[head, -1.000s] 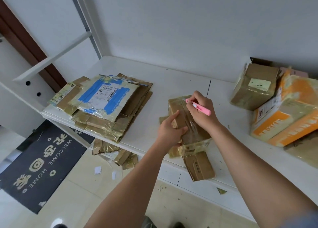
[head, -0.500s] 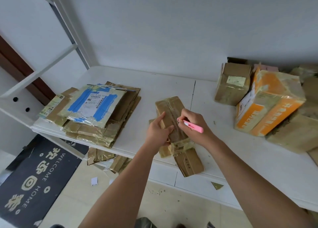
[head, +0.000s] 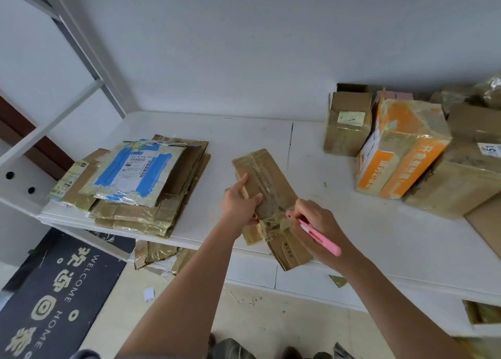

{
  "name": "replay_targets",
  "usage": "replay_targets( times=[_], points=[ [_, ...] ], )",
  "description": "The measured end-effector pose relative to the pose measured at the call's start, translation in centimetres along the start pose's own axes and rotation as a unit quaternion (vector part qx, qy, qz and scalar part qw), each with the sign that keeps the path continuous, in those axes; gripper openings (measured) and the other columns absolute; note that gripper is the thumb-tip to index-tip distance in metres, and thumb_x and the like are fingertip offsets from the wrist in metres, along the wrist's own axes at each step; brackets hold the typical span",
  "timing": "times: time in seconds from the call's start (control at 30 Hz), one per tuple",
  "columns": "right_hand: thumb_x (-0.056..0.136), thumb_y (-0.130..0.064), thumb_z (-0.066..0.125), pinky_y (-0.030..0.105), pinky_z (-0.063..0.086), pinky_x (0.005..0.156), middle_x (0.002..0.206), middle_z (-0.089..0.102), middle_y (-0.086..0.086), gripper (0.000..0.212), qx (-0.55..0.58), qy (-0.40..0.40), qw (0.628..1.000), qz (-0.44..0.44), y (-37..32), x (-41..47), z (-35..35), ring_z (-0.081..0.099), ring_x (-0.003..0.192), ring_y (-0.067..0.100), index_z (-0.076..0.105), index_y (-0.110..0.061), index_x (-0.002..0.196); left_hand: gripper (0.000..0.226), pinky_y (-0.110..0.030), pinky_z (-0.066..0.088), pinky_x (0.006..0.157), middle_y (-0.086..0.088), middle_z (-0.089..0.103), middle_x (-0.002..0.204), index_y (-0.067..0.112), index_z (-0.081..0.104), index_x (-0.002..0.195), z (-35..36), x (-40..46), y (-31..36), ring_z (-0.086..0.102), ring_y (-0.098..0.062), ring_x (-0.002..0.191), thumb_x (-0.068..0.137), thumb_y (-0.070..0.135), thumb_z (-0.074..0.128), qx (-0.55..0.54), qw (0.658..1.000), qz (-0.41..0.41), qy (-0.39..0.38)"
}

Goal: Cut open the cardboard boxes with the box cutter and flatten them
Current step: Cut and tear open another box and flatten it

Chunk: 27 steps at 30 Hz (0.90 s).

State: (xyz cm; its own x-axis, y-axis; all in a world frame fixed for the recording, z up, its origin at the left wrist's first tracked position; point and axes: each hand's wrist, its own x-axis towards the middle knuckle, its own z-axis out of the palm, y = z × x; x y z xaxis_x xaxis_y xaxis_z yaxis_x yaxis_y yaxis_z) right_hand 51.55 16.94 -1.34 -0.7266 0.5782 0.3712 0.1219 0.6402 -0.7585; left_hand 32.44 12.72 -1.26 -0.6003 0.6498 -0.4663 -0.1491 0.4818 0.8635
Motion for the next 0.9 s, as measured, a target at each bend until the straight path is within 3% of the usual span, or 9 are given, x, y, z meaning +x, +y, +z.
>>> replay_targets(
  times=[0.1, 0.2, 0.3, 0.43, 0.53, 0.63, 0.7, 0.8, 0.9],
  points=[
    [0.099, -0.029, 0.048, 0.020, 0.039, 0.058, 0.066, 0.045, -0.002, 0.035, 0.020, 0.009, 1.000, 0.010, -0.6, -1.1, -0.5, 0.043, 0.060, 0.005, 0.045, -0.002, 0.076, 0.071, -0.041, 0.061, 0.072, -0.005, 0.062, 0.125, 0.036, 0.041, 0.146, -0.1, 0.4, 0.0, 0.067, -0.024, 0.100, 0.087, 0.015, 0.073, 0.025, 0.999, 0.023, 0.008],
    [0.096, -0.015, 0.055, 0.011, 0.037, 0.059, 0.065, 0.050, 0.008, 0.026, 0.095, 0.071, 0.992, 0.049, -0.8, -1.7, -0.6, 0.044, 0.055, 0.008, 0.048, 0.004, 0.078, 0.081, -0.040, 0.048, 0.098, -0.006, 0.038, 0.146, 0.027, 0.035, 0.150, -0.6, 1.6, 1.0, 0.050, -0.022, 0.120, 0.081, 0.024, 0.079, 0.189, 0.979, 0.076, 0.022],
    [0.097, -0.014, 0.056, 0.020, 0.043, 0.059, 0.070, 0.058, -0.007, 0.016, 0.102, 0.196, 0.969, 0.112, -0.8, -2.3, 0.1, 0.054, 0.061, 0.010, 0.049, -0.008, 0.084, 0.113, -0.054, 0.027, 0.116, -0.005, 0.000, 0.163, 0.027, 0.011, 0.156, -1.3, 3.0, 3.2, 0.011, -0.032, 0.148, 0.072, 0.037, 0.086, 0.352, 0.931, 0.092, -0.014],
    [0.100, -0.010, 0.052, 0.049, 0.059, 0.065, 0.085, 0.065, 0.004, 0.011, 0.103, 0.302, 0.930, 0.185, -0.9, -3.5, 3.2, 0.073, 0.077, 0.016, 0.047, -0.001, 0.095, 0.140, -0.064, 0.004, 0.116, 0.001, -0.017, 0.163, 0.041, -0.010, 0.153, -2.0, 4.7, 5.5, -0.015, -0.034, 0.149, 0.054, 0.060, 0.087, 0.508, 0.848, 0.128, -0.078],
    [0.101, -0.013, 0.049, 0.052, 0.061, 0.068, 0.099, 0.064, 0.003, 0.012, 0.138, 0.328, 0.912, 0.201, -1.0, -3.8, 5.5, 0.074, 0.089, 0.017, 0.044, -0.001, 0.098, 0.142, -0.063, 0.000, 0.117, -0.004, -0.008, 0.164, 0.046, -0.005, 0.153, -2.1, 5.6, 6.0, -0.008, -0.034, 0.150, 0.042, 0.071, 0.080, 0.534, 0.827, 0.131, -0.119],
    [0.101, -0.017, 0.049, 0.057, 0.059, 0.070, 0.102, 0.066, 0.009, 0.018, 0.154, 0.362, 0.890, 0.229, -0.9, -3.1, 6.2, 0.074, 0.091, 0.024, 0.044, 0.001, 0.101, 0.134, -0.055, 0.013, 0.119, -0.006, 0.014, 0.152, 0.048, 0.004, 0.151, -2.0, 5.4, 5.5, 0.016, -0.038, 0.143, 0.043, 0.074, 0.079, 0.523, 0.836, 0.132, -0.105],
    [0.102, -0.019, 0.050, 0.059, 0.057, 0.068, 0.091, 0.068, 0.011, 0.017, 0.136, 0.378, 0.886, 0.231, -0.9, -2.4, 6.2, 0.073, 0.083, 0.028, 0.045, -0.002, 0.101, 0.130, -0.050, 0.027, 0.115, -0.007, 0.022, 0.141, 0.045, 0.009, 0.152, -1.9, 4.4, 4.8, 0.023, -0.035, 0.136, 0.046, 0.076, 0.078, 0.489, 0.860, 0.130, -0.066],
    [0.102, -0.019, 0.051, 0.058, 0.056, 0.061, 0.080, 0.067, 0.007, 0.011, 0.104, 0.397, 0.886, 0.216, -0.8, -0.7, 5.1, 0.070, 0.072, 0.029, 0.048, -0.010, 0.096, 0.124, -0.048, 0.033, 0.108, -0.016, 0.027, 0.137, 0.032, 0.010, 0.154, -1.2, 1.9, 2.8, 0.026, -0.037, 0.132, 0.056, 0.082, 0.068, 0.452, 0.885, 0.109, 0.015],
    [0.101, -0.017, 0.053, 0.060, 0.056, 0.073, 0.088, 0.068, 0.013, 0.012, 0.192, 0.407, 0.859, 0.243, 0.2, 1.4, 3.1, 0.072, 0.084, 0.030, 0.047, -0.010, 0.094, 0.122, -0.053, 0.021, 0.114, -0.032, 0.026, 0.144, 0.016, 0.007, 0.154, -0.1, -0.4, 0.8, 0.023, -0.046, 0.137, 0.065, 0.093, 0.041, 0.513, 0.844, 0.102, 0.120]
  ],
)
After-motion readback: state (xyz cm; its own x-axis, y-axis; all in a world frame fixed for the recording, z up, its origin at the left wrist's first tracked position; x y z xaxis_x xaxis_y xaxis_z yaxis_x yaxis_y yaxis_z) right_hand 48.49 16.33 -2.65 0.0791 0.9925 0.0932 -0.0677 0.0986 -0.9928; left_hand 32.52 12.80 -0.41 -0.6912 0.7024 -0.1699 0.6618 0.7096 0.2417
